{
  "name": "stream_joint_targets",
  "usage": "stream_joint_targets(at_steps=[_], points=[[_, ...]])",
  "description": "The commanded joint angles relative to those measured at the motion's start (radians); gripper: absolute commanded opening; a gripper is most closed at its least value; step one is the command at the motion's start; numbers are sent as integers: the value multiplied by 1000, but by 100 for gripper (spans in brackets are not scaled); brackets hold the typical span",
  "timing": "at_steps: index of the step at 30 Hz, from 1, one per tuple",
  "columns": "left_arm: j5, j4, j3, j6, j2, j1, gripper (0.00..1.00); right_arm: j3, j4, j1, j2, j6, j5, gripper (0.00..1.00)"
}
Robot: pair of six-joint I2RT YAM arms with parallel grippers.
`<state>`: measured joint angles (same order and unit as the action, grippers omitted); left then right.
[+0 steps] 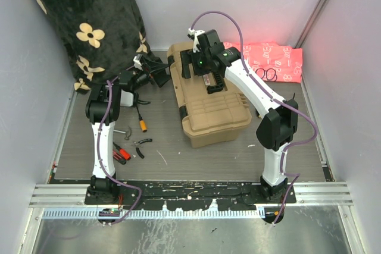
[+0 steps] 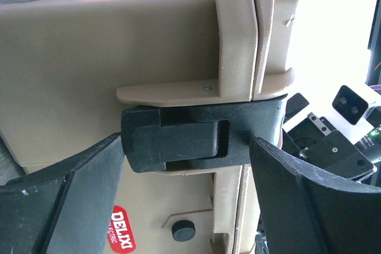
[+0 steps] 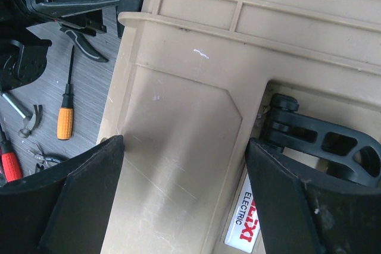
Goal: Pack the tool kit
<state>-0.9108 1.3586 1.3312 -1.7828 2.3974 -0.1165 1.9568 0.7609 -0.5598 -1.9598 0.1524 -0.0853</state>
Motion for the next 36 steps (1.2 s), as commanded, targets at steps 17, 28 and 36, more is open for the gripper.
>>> stream_joint_targets(at_steps=[17,28,36], points=[[0,73,78,-86,-189,-13,73,-87,248,-45,-175,-21,-95,85],[29,73,117,-133,-231,12,72,-64,247,-44,-200,-19,-106,85],[53,73,134,-165,-247,50,71,-67,242,-44,-207,-19,-111,85]])
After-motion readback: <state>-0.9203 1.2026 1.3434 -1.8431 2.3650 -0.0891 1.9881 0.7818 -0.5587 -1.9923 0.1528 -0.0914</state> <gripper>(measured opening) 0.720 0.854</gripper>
